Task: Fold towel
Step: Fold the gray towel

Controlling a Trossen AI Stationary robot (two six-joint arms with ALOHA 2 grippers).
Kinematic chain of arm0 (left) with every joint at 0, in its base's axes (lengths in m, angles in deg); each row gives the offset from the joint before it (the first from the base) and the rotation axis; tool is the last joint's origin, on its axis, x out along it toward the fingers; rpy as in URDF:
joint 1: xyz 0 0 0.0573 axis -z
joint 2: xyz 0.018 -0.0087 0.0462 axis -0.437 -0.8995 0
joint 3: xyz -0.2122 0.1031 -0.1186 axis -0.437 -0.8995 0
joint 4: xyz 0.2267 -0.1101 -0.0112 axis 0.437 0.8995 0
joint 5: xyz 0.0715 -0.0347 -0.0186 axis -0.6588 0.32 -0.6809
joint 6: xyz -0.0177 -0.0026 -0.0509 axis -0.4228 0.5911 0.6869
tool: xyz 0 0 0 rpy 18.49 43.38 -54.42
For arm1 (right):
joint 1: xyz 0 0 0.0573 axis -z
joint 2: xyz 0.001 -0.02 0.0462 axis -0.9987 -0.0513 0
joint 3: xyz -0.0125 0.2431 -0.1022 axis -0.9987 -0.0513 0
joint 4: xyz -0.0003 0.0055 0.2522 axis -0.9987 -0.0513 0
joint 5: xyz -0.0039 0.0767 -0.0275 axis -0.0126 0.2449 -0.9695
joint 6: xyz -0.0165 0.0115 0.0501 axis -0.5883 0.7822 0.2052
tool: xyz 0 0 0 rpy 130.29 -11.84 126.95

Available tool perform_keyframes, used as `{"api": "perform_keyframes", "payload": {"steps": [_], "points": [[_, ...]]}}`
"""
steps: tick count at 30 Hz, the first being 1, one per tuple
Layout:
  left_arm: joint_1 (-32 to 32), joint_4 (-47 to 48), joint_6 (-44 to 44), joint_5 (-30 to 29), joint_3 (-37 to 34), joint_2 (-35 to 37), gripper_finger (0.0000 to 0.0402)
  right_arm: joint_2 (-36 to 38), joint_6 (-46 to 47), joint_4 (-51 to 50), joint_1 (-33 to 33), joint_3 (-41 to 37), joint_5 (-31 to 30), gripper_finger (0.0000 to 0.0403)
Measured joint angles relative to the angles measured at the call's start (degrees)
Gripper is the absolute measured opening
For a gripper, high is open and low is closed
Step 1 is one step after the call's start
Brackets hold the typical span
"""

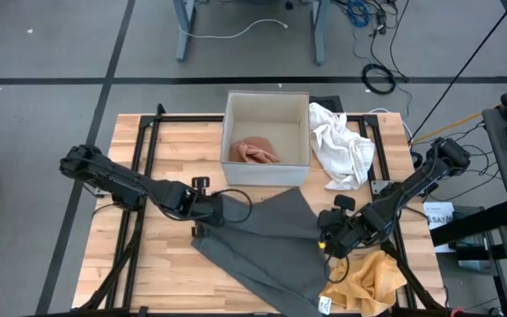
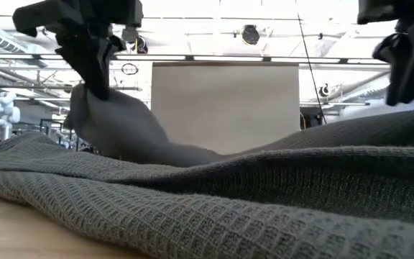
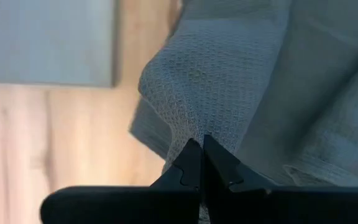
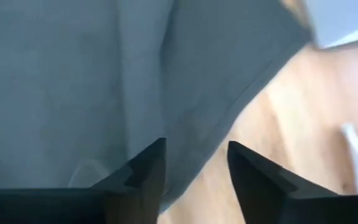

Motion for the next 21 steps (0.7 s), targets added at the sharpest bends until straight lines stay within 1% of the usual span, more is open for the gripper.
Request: {"api": "perform_keyframes", "payload": {"steps": [4, 5, 8, 9, 13, 21], "points": [[0.0, -0.1, -1.1, 2.2, 0.0, -3.3, 0.0000, 0.0, -2.5, 2.1, 1.5, 0.0, -2.5, 0.0186], [0.0, -0.1, -1.5, 2.7, 0.0, -4.2, 0.0000, 0.0, -3.6, 3.1, 1.9, 0.0, -3.8, 0.0188], [0.0, -0.7, -2.5, 3.2, 0.0, -7.0, 0.0000, -0.3, -5.7, 6.5, 3.7, 0.0, -10.2, 0.0186], [0.0, -0.9, -2.9, 3.2, 0.0, -7.8, 0.0000, -0.7, -6.6, 7.4, 4.7, 0.0, -11.3, 0.0184], [0.0, -2.0, -3.5, 3.2, 0.0, -9.9, 0.0000, -3.2, -9.6, 9.8, 9.6, 0.0, -11.5, 0.0171], [1.9, -3.5, -3.7, 2.9, 0.0, -10.2, 0.0000, -12.5, -11.8, 12.8, 17.4, 0.0, -11.0, 0.0158]]}}
